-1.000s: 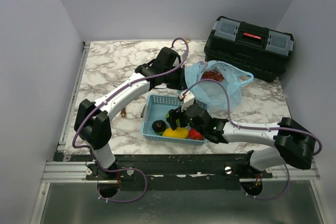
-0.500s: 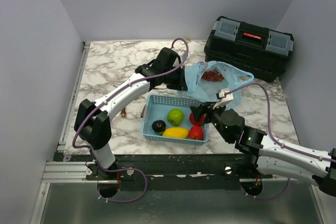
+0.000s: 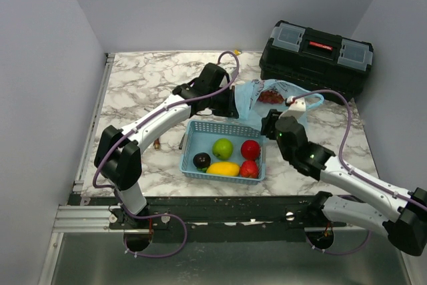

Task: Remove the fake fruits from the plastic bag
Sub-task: Take out the fake fruit from the plastic bag.

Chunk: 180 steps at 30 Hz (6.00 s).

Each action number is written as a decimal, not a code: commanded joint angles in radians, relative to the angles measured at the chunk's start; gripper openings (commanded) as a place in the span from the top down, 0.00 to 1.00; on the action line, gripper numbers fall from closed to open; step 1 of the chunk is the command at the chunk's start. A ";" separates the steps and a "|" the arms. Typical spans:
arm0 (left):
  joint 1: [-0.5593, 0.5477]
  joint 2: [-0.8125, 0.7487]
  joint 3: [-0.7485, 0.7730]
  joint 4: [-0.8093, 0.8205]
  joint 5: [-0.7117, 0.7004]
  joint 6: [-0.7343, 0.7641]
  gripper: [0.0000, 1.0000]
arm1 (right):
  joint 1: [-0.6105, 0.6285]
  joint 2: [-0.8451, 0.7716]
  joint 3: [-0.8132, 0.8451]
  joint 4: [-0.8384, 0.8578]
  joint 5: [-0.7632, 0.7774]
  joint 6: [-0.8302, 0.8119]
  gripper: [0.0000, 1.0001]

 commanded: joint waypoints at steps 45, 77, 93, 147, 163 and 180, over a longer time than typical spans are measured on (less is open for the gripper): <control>-0.136 0.001 -0.049 0.062 0.005 -0.035 1.00 | -0.497 0.713 0.162 0.499 -0.398 0.322 0.42; -0.219 0.041 0.169 -0.043 -0.007 0.007 1.00 | -0.604 0.817 0.126 0.686 -0.175 0.389 0.08; -0.258 0.057 0.114 -0.001 0.002 -0.015 1.00 | -0.618 0.528 -0.119 0.712 -0.524 0.296 0.14; -0.302 0.109 0.248 -0.098 -0.050 0.029 1.00 | -0.628 1.172 0.238 0.912 -0.533 0.852 0.85; -0.178 0.021 0.073 0.028 -0.068 -0.044 1.00 | -0.630 0.870 -0.042 0.946 -0.655 0.724 0.99; -0.156 0.060 0.141 -0.004 -0.122 -0.059 1.00 | -0.628 0.413 -0.209 0.702 -0.774 0.337 0.99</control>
